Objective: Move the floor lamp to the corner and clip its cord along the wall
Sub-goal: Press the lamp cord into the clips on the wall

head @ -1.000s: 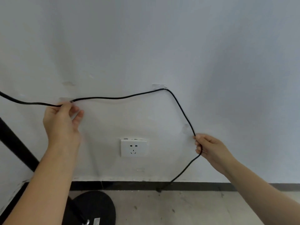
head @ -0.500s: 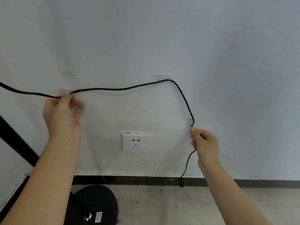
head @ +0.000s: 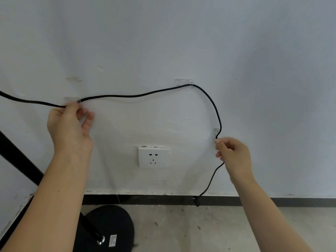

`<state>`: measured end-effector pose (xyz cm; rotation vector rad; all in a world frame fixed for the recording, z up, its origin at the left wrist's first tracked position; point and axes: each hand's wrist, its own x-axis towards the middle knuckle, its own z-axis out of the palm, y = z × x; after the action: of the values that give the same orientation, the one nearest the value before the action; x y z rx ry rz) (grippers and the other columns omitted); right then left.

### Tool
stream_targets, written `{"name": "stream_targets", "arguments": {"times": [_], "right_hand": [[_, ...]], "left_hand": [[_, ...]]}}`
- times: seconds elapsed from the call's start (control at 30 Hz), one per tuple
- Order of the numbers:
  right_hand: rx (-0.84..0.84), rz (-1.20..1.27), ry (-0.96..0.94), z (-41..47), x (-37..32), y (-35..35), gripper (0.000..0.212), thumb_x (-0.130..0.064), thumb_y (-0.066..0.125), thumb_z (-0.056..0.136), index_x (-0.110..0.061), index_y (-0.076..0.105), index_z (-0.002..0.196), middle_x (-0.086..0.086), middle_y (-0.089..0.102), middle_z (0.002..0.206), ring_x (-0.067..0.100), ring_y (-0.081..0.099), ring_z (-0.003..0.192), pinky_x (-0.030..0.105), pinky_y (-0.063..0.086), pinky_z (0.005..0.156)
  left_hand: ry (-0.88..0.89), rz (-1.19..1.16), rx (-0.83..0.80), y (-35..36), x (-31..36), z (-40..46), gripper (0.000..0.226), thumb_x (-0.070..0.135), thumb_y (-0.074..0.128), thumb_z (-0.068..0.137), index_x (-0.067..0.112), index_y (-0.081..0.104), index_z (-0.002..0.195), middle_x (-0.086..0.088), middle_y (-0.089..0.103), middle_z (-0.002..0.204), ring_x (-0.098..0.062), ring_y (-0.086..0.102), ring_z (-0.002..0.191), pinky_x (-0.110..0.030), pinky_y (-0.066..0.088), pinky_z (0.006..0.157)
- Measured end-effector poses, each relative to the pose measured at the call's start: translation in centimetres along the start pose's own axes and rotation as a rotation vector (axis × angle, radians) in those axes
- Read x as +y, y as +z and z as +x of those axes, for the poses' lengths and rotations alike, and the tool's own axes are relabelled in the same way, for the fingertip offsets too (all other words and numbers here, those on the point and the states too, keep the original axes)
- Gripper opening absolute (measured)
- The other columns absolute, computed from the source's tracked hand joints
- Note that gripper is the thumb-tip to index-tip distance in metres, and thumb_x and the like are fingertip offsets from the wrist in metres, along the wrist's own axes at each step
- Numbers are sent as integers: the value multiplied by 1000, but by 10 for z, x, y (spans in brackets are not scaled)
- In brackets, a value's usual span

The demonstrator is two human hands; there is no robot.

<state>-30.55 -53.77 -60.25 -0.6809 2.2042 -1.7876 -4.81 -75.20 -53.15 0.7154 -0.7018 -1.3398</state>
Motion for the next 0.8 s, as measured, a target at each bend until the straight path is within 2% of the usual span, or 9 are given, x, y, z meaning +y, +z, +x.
{"name": "stream_targets", "arguments": {"times": [0.1,0.2,0.37,0.43,0.5,0.6,0.63,0.73,0.8], "right_hand": [[-87,158,175,1,-4,-2,22,-23,63,90,-12,68,72,1,65,59,13,63,52,23,53,52],[-183,287,311,-6,-1,7,25,-23,58,93,-8,69,76,3,67,62,15,67,59,26,57,64],[-160,433,301,-17,5,29,26,-22,53,96,-10,71,81,3,70,69,16,70,69,27,55,72],[-152,336,238,-20,8,36,28,-22,49,98,-12,69,81,3,70,72,17,70,74,27,54,74],[-178,114,168,-25,18,43,29,-23,45,99,-14,66,82,4,72,77,19,71,81,33,53,82],[-319,-247,154,-39,48,50,32,-22,45,96,2,64,85,26,68,91,37,65,92,52,52,90],[-369,-325,180,-44,60,52,31,-22,48,95,2,64,87,27,67,94,37,64,92,52,52,89],[-478,-477,239,-60,90,60,17,-21,54,93,-10,66,88,13,71,89,21,66,78,38,57,81],[-553,-560,251,-66,107,72,19,-19,55,93,-5,67,91,16,71,91,25,67,80,40,57,81]], "left_hand": [[-7,-2,-1,0,1,0,15,6,54,83,17,50,73,1,55,72,-9,54,60,-25,53,66],[-19,-14,2,1,1,-1,16,5,55,83,17,50,73,0,55,71,-9,54,60,-26,53,67],[-49,-23,0,1,2,0,15,6,54,84,16,50,73,0,55,72,-10,54,61,-26,53,66],[-56,-23,2,1,2,0,15,6,54,85,16,50,74,0,55,72,-10,53,60,-26,53,66],[-58,-23,3,2,2,0,15,6,54,85,16,50,74,0,55,71,-10,53,60,-26,53,66],[-50,-19,14,2,4,-2,15,5,54,84,15,50,73,0,55,70,-9,54,60,-26,53,65],[-46,-21,18,3,4,-3,16,5,53,84,15,49,73,0,55,69,-9,54,59,-26,52,64],[-48,-42,24,4,4,-4,16,4,54,84,14,49,72,0,55,63,-8,54,54,-26,52,62],[-46,-47,30,5,4,-4,16,3,54,84,13,49,72,0,55,61,-8,53,53,-25,51,61]]}}
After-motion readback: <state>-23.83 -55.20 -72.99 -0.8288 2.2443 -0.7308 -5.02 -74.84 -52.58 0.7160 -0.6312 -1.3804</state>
